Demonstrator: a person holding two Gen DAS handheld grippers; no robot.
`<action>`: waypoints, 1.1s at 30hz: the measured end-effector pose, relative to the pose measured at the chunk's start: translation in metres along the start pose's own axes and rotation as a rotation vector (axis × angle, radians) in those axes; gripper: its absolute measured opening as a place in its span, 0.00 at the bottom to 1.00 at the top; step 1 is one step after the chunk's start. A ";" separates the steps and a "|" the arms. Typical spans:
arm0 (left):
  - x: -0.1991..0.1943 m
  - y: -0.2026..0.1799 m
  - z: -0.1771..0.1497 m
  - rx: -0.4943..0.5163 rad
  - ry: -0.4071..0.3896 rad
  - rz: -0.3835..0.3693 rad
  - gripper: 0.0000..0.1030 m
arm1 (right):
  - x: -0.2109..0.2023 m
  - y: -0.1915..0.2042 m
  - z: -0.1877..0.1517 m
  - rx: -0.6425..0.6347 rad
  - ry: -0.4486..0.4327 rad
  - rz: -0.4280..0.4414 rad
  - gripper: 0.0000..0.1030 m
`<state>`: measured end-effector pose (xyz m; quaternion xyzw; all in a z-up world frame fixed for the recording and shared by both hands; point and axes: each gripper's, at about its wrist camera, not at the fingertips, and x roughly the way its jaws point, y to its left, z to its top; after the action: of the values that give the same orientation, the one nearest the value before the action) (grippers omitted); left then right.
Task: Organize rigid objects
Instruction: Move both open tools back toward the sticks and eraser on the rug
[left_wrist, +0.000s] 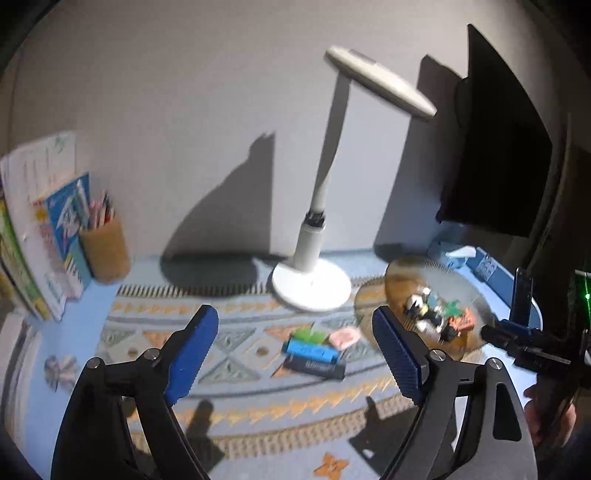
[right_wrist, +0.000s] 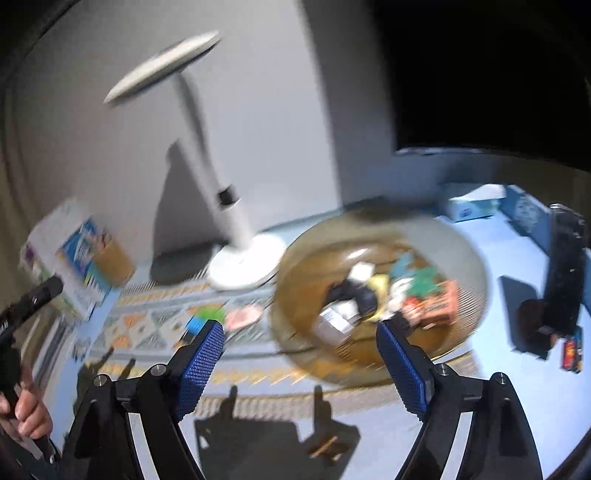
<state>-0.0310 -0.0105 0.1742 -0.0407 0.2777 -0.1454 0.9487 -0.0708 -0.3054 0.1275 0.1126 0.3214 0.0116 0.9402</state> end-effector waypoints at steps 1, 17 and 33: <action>0.004 0.004 -0.005 -0.007 0.017 -0.002 0.82 | 0.009 0.013 -0.008 -0.025 0.025 0.012 0.81; 0.101 0.026 -0.101 -0.106 0.330 -0.010 0.82 | 0.097 0.049 -0.086 -0.136 0.228 -0.010 0.81; 0.187 -0.047 -0.083 0.024 0.405 0.100 0.82 | 0.096 0.011 -0.083 0.063 0.243 0.066 0.83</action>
<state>0.0629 -0.1108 0.0152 0.0146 0.4627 -0.1064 0.8800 -0.0446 -0.2689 0.0088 0.1504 0.4293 0.0458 0.8894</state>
